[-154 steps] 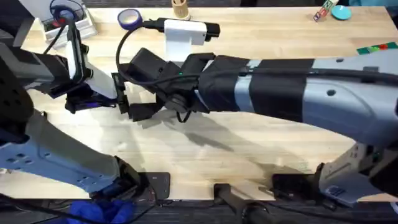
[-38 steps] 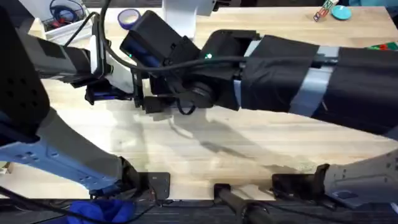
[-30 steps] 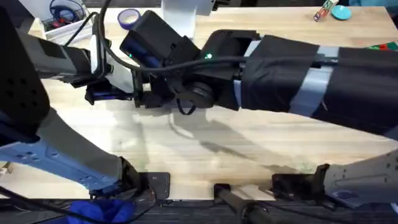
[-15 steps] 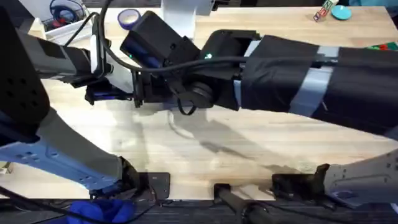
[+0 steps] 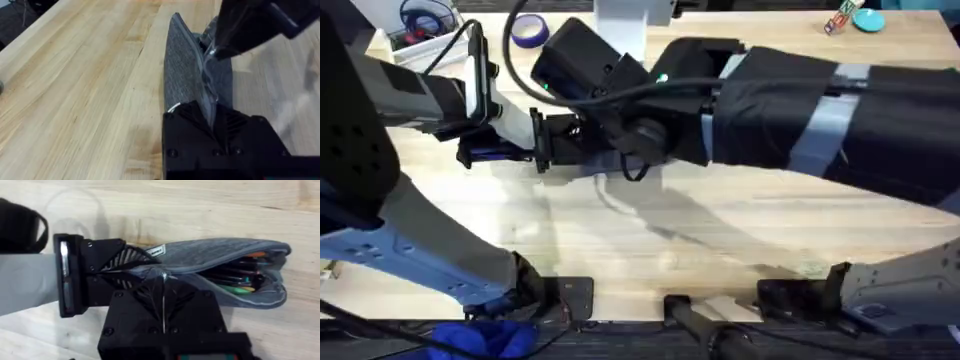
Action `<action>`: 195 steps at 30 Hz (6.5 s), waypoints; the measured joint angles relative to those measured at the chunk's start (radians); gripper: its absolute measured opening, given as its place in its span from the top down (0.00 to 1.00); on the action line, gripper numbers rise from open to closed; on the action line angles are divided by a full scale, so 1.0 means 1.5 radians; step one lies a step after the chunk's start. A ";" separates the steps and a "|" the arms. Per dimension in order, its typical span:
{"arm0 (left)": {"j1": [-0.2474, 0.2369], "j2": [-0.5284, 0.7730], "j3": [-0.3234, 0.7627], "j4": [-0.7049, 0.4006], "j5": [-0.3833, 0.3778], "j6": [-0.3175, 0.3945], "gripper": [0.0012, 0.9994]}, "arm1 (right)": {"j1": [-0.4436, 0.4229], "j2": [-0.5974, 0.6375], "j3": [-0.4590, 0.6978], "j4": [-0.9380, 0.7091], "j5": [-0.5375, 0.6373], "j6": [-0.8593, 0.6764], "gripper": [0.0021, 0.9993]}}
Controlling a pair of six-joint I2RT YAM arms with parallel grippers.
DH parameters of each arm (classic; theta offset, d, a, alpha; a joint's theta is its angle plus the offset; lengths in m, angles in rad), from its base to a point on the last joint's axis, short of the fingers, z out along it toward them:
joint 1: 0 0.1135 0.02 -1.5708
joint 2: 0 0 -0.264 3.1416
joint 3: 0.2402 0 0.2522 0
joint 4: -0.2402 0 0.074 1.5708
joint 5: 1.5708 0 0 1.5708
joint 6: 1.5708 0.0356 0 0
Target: Unzip the bag, pick up the pens from the table one at a time and place them inside, then zip the bag closed.
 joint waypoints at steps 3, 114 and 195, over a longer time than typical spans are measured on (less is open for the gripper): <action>0.000 0.000 0.000 0.000 0.000 0.000 0.96 | -0.009 0.000 0.000 -0.009 0.000 0.000 0.97; 0.000 0.000 -0.003 0.010 0.003 0.000 0.96 | -0.014 -0.150 0.086 -0.222 -0.124 0.247 0.00; 0.000 0.000 -0.003 0.010 0.003 0.000 0.96 | -0.023 0.073 0.092 -0.128 0.004 0.389 0.13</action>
